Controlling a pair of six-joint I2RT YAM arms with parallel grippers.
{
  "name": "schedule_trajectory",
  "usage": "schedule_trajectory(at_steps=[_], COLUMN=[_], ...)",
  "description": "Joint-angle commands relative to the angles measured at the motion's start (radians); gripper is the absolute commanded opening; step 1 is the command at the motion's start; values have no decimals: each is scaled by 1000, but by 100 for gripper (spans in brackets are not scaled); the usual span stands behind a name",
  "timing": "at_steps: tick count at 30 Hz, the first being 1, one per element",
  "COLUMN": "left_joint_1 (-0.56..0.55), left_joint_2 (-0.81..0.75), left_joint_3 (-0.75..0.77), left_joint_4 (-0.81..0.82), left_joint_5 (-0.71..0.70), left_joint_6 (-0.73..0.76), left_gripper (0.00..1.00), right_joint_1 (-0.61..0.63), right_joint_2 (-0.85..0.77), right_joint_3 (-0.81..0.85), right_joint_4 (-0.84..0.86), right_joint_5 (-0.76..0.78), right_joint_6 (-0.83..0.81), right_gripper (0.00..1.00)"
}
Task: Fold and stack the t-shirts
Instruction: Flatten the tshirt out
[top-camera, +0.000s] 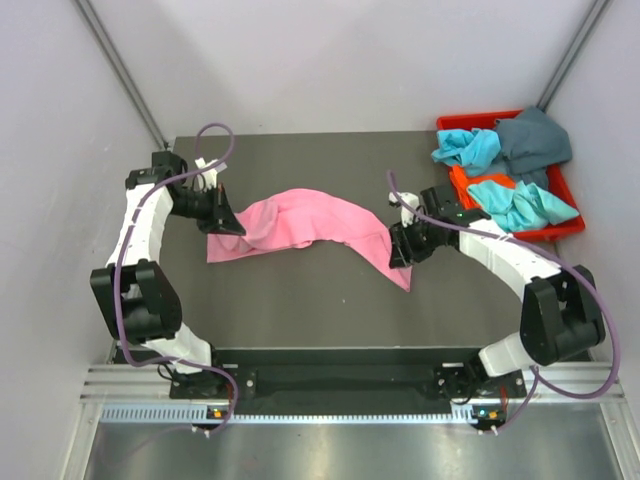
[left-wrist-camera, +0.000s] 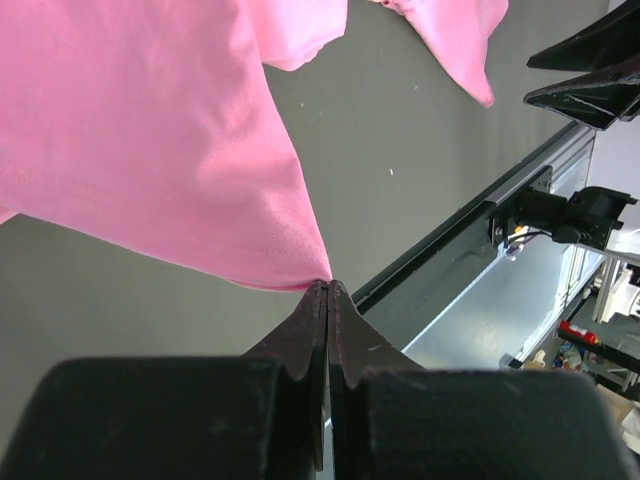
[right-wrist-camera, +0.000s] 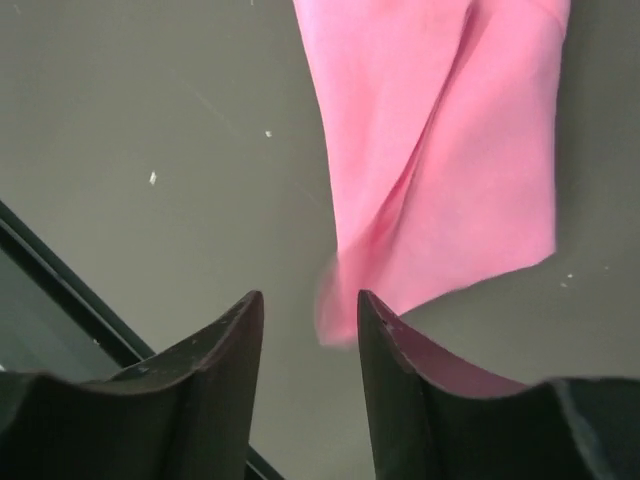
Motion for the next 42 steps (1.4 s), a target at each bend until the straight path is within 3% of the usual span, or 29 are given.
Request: schedule_trajectory(at_steps=[1, 6, 10, 20, 42], left_joint_1=[4, 4, 3, 4, 4], left_joint_2=[-36, 1, 39, 79, 113], left_joint_3=[23, 29, 61, 84, 96], left_joint_4=[22, 62, 74, 73, 52], left_joint_5=[13, 4, -30, -63, -48], left_joint_6=[-8, -51, -48, -36, -22], left_gripper=[0, 0, 0, 0, 0], right_joint_1=[8, -3, -4, -7, -12], right_joint_2=[1, 66, 197, 430, 484], right_joint_3=[107, 218, 328, 467, 444], right_joint_4=[49, 117, 97, 43, 61], right_joint_5=[-28, -44, -112, -84, 12], right_joint_6=[57, 82, 61, 7, -34], right_gripper=[48, 46, 42, 38, 40])
